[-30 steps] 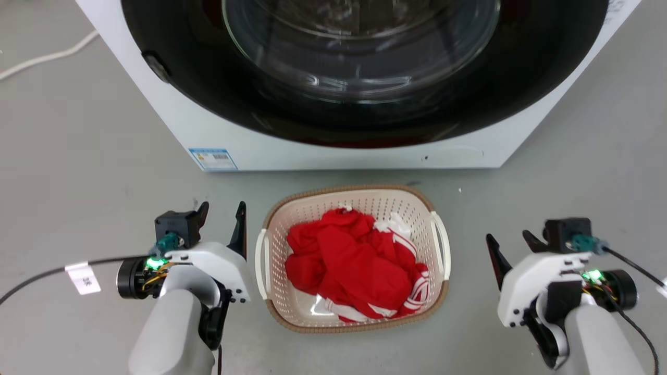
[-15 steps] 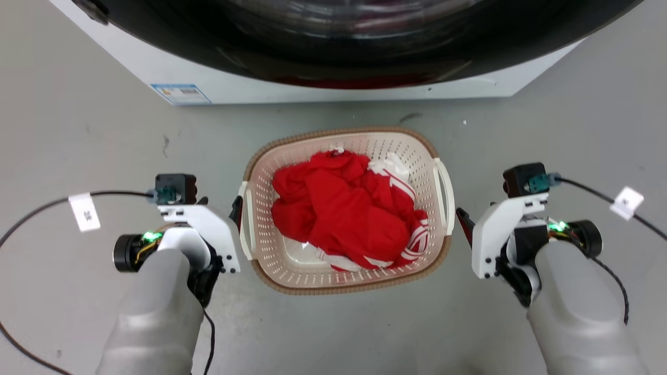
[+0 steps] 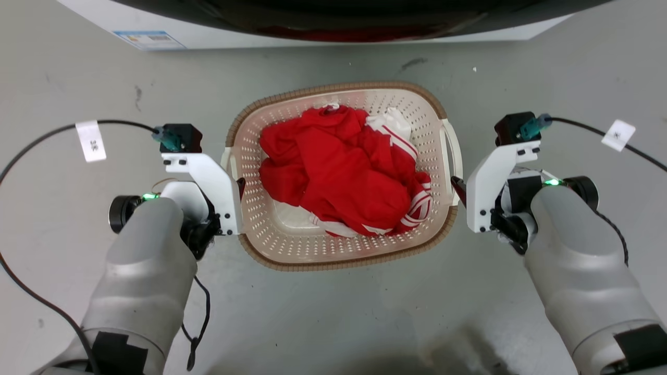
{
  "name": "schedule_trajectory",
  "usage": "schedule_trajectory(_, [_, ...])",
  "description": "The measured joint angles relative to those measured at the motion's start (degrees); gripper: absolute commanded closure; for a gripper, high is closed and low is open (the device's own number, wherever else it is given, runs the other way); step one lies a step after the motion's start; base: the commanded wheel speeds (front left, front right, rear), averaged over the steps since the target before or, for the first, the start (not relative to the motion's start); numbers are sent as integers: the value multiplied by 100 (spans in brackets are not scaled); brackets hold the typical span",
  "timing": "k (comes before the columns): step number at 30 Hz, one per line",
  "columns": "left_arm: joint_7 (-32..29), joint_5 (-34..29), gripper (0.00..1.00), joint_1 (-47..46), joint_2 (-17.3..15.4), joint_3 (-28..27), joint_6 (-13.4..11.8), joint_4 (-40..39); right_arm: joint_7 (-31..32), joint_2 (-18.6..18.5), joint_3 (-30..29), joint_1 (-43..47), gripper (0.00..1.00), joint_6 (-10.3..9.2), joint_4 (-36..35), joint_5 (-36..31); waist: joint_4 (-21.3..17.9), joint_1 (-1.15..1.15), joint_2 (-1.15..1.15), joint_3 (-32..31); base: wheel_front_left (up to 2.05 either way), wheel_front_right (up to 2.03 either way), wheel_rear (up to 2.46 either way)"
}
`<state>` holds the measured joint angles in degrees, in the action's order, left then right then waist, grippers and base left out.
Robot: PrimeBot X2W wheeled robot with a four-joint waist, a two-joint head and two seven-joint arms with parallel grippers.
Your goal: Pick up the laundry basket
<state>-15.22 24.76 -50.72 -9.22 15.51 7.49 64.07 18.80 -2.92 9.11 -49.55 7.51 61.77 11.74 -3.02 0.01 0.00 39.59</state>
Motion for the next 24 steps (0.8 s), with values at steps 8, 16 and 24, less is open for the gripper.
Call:
schedule_trajectory(8, [-343,487,0,-253,-140,338,0,91,125,-1,380,-480,0,0,493,370,-76,0,0,333,0,0,0])
schedule_trajectory(16, [-345,727,0,-492,-285,557,0,270,146,-2,856,-704,0,0,593,906,-134,-1,0,628,0,0,0])
schedule_trajectory(24, [-246,873,0,-708,-277,690,0,479,57,0,1187,-849,0,0,727,1273,-137,-1,0,840,0,0,0])
